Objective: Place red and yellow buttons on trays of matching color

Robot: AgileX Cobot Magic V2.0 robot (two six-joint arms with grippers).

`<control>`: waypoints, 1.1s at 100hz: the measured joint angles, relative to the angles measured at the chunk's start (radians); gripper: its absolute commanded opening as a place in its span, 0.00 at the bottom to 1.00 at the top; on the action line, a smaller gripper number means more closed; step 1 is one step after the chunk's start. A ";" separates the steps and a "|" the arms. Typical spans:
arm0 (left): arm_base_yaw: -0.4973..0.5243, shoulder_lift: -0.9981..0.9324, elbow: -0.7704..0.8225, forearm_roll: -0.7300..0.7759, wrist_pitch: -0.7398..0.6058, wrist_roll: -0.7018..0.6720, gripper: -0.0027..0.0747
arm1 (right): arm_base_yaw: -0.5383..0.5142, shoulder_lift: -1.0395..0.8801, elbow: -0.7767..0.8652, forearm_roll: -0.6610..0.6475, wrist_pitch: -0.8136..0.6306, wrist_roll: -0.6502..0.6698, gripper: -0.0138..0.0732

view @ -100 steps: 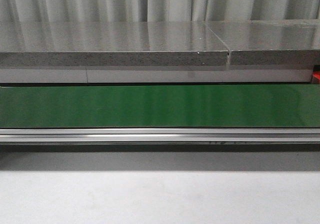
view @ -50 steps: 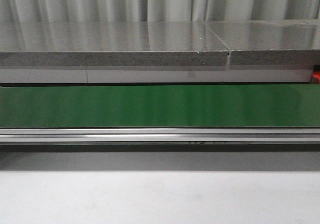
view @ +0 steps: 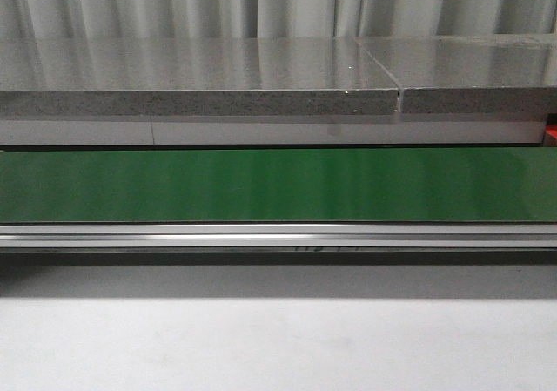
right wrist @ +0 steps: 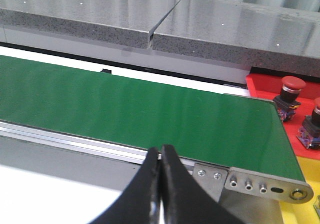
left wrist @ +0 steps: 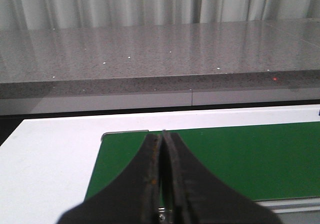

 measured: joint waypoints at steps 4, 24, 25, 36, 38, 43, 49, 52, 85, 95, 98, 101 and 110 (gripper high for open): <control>-0.017 -0.016 0.023 0.010 -0.014 -0.005 0.01 | 0.000 0.000 0.000 0.000 0.000 0.000 0.08; -0.047 -0.103 0.110 0.011 -0.043 -0.017 0.01 | 0.000 0.000 0.000 0.000 0.000 0.000 0.08; -0.047 -0.106 0.114 0.011 -0.043 -0.017 0.01 | 0.000 0.000 0.000 0.000 0.000 0.000 0.08; -0.041 -0.145 0.148 0.007 -0.060 -0.017 0.01 | 0.000 0.000 0.000 0.000 0.000 0.000 0.08; -0.041 -0.151 0.153 0.005 -0.064 -0.017 0.01 | 0.000 0.000 0.000 0.000 0.000 0.000 0.08; -0.039 -0.166 0.155 0.005 -0.064 -0.017 0.01 | 0.000 0.000 0.000 0.000 0.000 0.000 0.08; -0.040 -0.177 0.155 -0.001 -0.078 -0.017 0.01 | 0.000 0.000 0.000 0.000 0.000 0.000 0.08; -0.040 -0.176 0.155 -0.006 -0.080 -0.017 0.01 | 0.000 0.000 0.000 0.000 0.000 0.000 0.08; 0.001 -0.176 0.155 -0.022 -0.074 -0.018 0.01 | 0.000 0.000 0.000 0.000 0.000 0.000 0.08; 0.008 -0.176 0.155 -0.022 -0.074 -0.018 0.01 | 0.000 0.000 0.000 0.000 0.000 0.000 0.08; 0.008 -0.176 0.155 -0.022 -0.074 -0.018 0.01 | 0.000 0.000 0.000 0.000 0.000 0.000 0.08; 0.008 -0.176 0.155 -0.022 -0.074 -0.018 0.01 | 0.000 0.000 0.000 0.000 0.000 0.000 0.08; 0.008 -0.176 0.155 -0.022 -0.074 -0.018 0.01 | 0.000 0.000 0.000 0.000 0.000 0.000 0.08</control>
